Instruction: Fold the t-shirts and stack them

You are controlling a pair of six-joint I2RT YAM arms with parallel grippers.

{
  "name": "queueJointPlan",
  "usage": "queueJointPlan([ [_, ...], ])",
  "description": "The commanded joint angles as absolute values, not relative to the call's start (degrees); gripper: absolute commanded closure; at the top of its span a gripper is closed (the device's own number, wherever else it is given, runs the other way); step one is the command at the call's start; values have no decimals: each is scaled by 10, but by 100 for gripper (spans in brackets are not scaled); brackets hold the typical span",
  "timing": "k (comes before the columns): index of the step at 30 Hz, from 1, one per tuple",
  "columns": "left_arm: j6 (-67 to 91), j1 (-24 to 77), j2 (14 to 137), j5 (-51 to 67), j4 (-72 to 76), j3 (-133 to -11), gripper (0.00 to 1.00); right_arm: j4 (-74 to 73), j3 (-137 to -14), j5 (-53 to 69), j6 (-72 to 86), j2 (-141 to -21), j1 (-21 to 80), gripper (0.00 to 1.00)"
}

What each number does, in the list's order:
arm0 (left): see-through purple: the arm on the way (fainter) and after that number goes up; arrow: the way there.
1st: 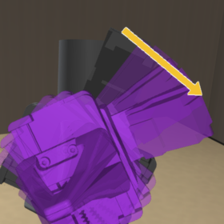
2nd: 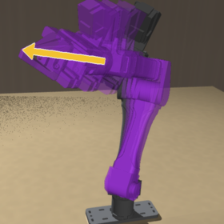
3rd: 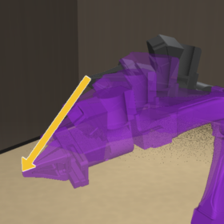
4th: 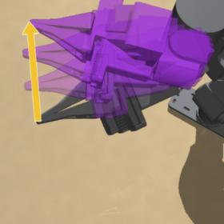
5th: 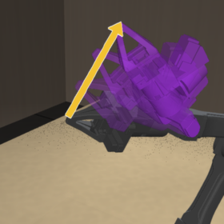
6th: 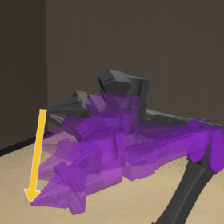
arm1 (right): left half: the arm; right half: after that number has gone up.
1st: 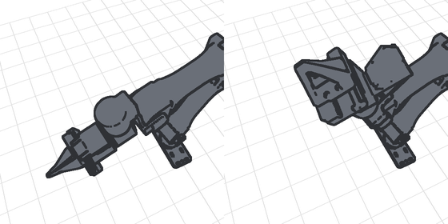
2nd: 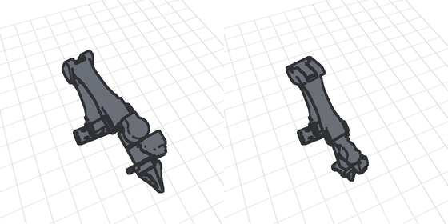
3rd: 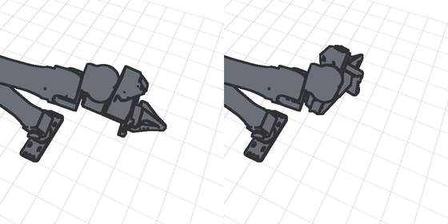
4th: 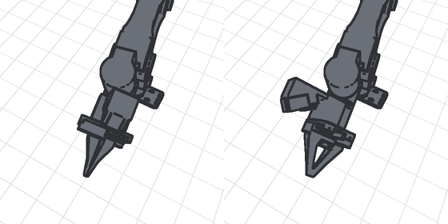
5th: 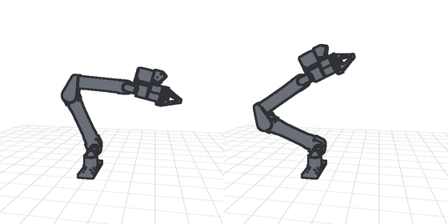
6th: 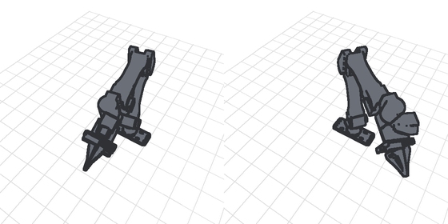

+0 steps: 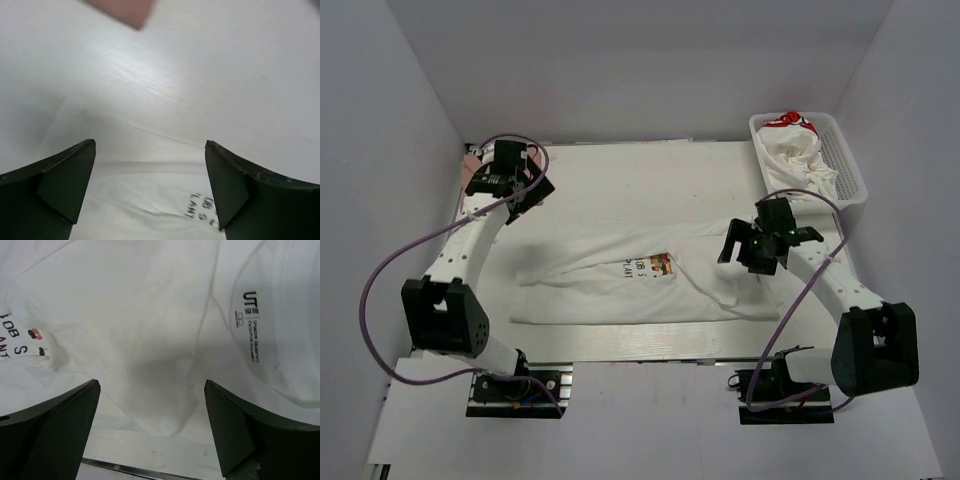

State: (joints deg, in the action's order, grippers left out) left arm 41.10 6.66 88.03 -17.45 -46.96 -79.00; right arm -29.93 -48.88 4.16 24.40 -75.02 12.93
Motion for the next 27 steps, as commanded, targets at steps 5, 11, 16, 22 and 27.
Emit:
queueJointPlan([
  [5, 281, 111, 933, 110, -356, -778, 0, -353, -403, 22, 340, -712, 131, 10],
  [11, 284, 136, 976, 55, -383, -689, 0, -320, -416, 10, 338, -792, 131, 10],
  [16, 322, 136, 962, -21, -420, -589, 0, -308, -509, -31, 316, -922, 131, 10],
  [22, 347, 155, 941, 53, -434, -500, 0, -307, -718, -88, 266, -1103, 138, 10],
  [27, 375, 202, 922, 160, -467, -495, 0, -309, -975, -36, 186, -1278, 159, 10],
])
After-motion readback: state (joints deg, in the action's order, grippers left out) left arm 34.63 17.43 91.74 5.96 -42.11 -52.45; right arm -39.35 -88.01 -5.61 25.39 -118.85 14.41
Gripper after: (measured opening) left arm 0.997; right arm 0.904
